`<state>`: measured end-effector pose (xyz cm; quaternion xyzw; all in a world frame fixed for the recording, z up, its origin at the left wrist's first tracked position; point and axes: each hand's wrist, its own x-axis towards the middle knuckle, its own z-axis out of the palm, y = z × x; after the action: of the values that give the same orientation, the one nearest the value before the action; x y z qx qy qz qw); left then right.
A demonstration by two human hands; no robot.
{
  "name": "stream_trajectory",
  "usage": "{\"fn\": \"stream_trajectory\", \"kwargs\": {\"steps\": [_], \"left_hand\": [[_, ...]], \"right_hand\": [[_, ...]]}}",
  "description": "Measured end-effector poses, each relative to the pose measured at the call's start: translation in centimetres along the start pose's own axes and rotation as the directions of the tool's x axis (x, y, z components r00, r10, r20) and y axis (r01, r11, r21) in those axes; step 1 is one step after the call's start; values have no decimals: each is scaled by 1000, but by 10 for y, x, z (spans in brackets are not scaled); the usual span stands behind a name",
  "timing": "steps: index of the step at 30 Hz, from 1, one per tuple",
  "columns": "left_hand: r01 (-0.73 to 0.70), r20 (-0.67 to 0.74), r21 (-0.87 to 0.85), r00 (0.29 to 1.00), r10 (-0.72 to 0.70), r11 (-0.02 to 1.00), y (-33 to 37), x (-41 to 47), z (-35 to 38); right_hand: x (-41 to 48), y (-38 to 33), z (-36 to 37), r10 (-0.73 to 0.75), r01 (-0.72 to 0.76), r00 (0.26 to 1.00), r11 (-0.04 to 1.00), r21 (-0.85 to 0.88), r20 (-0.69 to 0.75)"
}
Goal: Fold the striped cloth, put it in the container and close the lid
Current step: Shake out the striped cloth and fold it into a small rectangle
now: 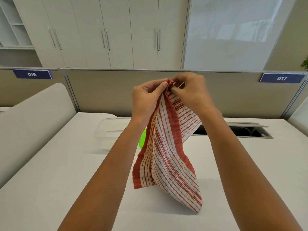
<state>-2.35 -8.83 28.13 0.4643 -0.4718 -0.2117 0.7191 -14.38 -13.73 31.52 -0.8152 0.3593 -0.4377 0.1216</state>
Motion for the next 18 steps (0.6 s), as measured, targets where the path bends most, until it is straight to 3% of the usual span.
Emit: {"fn": "stream_trajectory", "kwargs": {"steps": [3, 6, 9, 12, 16, 18], "left_hand": [[-103, -23, 48, 994, 104, 994, -5, 1, -2], [-180, 122, 192, 980, 159, 965, -19, -1, -6], [-266, 179, 382, 961, 212, 885, -42, -12, -16], [-271, 69, 538, 958, 279, 798, -61, -25, -33], [-358, 116, 714, 908, 402, 602, -73, -47, -44], [-357, 134, 740, 909, 396, 570, -73, -60, -44]], "right_hand": [[7, -2, -7, -36, 33, 996, 999, -37, -78], [16, -6, -21, -54, 55, 980, 998, -2, -191], [23, -9, -36, -75, 80, 947, 997, 1, -314], [28, -5, -49, -61, 62, 910, 998, -12, -411], [30, 1, -52, -63, 23, 885, 996, -90, -461], [29, 1, -47, -80, 6, 883, 987, -160, -462]]}}
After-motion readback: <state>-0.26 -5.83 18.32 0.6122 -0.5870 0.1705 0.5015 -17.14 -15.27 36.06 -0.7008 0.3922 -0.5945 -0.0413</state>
